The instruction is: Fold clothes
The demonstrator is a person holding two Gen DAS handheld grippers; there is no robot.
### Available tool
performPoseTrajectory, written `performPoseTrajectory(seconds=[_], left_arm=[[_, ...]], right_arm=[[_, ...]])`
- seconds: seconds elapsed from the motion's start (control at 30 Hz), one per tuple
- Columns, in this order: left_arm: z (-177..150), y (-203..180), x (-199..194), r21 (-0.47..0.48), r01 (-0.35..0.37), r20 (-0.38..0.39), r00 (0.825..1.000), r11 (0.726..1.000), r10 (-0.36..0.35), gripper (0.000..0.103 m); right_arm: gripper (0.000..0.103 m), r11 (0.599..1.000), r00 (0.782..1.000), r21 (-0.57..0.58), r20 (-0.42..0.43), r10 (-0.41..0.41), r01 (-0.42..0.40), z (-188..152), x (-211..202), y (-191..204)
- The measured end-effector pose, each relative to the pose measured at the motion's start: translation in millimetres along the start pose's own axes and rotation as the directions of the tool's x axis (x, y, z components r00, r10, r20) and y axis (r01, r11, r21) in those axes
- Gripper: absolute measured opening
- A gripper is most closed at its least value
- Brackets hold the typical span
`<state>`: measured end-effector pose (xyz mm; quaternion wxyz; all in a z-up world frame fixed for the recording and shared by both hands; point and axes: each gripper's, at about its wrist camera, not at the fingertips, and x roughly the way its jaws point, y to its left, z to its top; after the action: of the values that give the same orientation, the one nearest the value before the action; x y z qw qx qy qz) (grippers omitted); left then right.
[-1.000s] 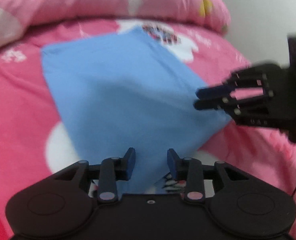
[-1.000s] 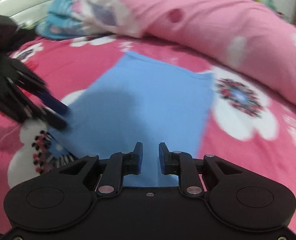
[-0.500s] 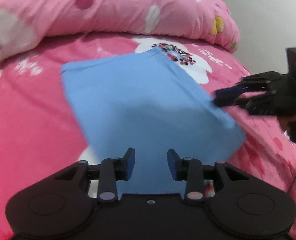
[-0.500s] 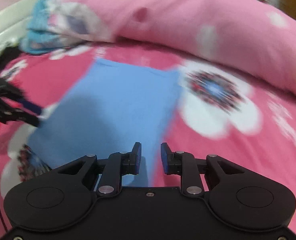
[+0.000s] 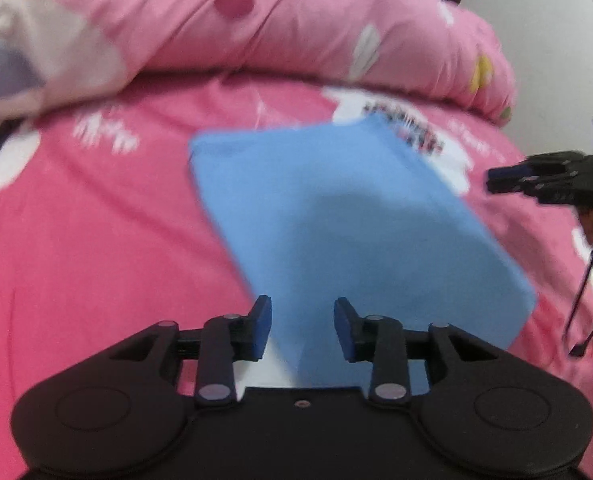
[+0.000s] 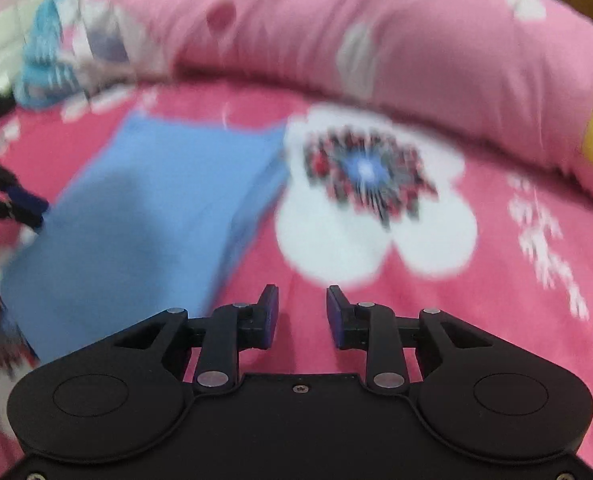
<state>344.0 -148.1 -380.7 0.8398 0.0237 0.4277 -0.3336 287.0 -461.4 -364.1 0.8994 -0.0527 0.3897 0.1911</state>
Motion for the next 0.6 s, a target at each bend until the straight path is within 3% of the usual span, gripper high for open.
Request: performPoseTrajectory(seconds=[0.1, 0.17, 0.23, 0.27, 0.3, 0.37, 0.47, 0.6], left_arm=[[14, -8, 26, 0.017, 0.003, 0.002, 1.000, 1.000, -0.004, 0.035], [15, -6, 40, 0.013, -0.019, -0.009, 1.000, 1.000, 0.019, 0.035], [13, 18, 42, -0.067, -0.006, -0.005, 1.000, 0.998, 0.005, 0.029], [13, 25, 38, -0.090, -0.001, -0.003, 1.000, 0.996, 0.000, 0.028], [15, 31, 31, -0.102, -0.013, 0.000, 1.000, 0.995, 0.013, 0.030], [21, 39, 15, -0.098, -0.059, 0.023, 0.998, 0.993, 0.062, 0.037], [39, 44, 8, -0.105, -0.059, 0.069, 0.995, 0.993, 0.067, 0.038], [62, 38, 38, -0.132, -0.034, 0.080, 0.996, 0.991, 0.044, 0.038]], right_arm=[[0.026, 0.993, 0.994, -0.057, 0.028, 0.109, -0.107, 22, 29, 26], [0.026, 0.982, 0.987, -0.093, -0.004, 0.162, -0.162, 29, 60, 43], [0.024, 0.989, 0.990, -0.047, -0.008, 0.143, -0.143, 25, 68, 24], [0.018, 0.991, 0.991, -0.020, -0.009, 0.131, -0.132, 22, 71, 14], [0.019, 0.992, 0.992, -0.006, -0.008, 0.126, -0.126, 20, 70, 8], [0.033, 0.998, 0.999, 0.055, -0.018, 0.033, -0.032, 14, 59, -23], [0.033, 0.996, 1.000, 0.094, 0.013, -0.009, 0.008, 22, 47, -42], [0.033, 0.997, 0.996, 0.021, 0.065, 0.067, -0.068, 48, 67, -17]])
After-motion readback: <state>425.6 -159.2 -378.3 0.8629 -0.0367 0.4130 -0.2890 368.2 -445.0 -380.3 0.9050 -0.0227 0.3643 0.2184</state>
